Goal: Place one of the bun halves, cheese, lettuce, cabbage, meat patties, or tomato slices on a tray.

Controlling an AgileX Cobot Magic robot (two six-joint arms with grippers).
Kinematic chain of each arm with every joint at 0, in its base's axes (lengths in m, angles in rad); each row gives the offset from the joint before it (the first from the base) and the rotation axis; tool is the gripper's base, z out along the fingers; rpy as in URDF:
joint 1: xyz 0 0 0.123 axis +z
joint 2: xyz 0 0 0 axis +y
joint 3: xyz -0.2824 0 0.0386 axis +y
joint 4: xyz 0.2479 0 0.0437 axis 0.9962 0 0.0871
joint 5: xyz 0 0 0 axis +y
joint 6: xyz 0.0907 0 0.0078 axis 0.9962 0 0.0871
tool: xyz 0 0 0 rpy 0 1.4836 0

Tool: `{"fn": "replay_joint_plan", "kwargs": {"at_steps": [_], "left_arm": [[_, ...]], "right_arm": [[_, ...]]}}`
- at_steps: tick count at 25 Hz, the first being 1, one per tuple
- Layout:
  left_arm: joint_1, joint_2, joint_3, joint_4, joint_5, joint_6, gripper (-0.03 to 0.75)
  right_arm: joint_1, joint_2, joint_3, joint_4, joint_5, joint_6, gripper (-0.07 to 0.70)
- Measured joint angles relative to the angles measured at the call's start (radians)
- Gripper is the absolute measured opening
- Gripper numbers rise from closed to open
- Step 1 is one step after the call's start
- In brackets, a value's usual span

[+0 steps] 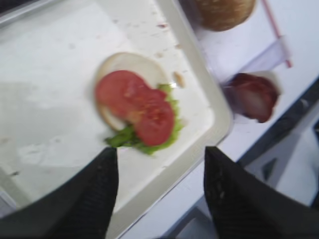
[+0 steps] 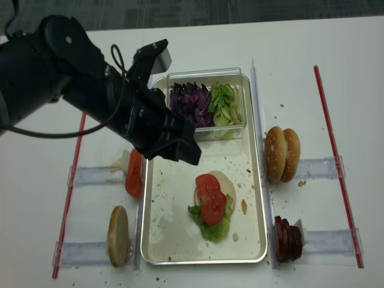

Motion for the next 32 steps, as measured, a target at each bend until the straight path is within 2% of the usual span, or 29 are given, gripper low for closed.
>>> {"fn": "replay_joint_plan", "kwargs": {"at_steps": [5, 9, 13, 19, 22, 29, 32], "left_arm": [[0.0, 0.0, 0.0, 0.331, -0.009, -0.191, 0.389], [0.0, 0.0, 0.0, 0.498, -0.007, -0.305, 0.389], [0.0, 0.0, 0.0, 0.596, 0.012, -0.368, 0.389], [0.022, 0.0, 0.0, 0.634, 0.034, -0.435, 0.389], [0.095, 0.0, 0.0, 0.663, 0.045, -0.454, 0.389], [0.344, 0.0, 0.0, 0.755, 0.098, -0.459, 0.389], [0.402, -0.002, 0.0, 0.766, 0.114, -0.459, 0.389]], "right_arm": [[0.0, 0.0, 0.0, 0.0, 0.0, 0.0, 0.573], [0.0, 0.0, 0.0, 0.0, 0.0, 0.0, 0.573], [0.0, 0.0, 0.0, 0.0, 0.0, 0.0, 0.573], [0.0, 0.0, 0.0, 0.0, 0.0, 0.0, 0.573], [0.0, 0.0, 0.0, 0.0, 0.0, 0.0, 0.573], [0.0, 0.0, 0.0, 0.0, 0.0, -0.002, 0.573], [0.0, 0.0, 0.0, 0.0, 0.0, -0.002, 0.573]]}}
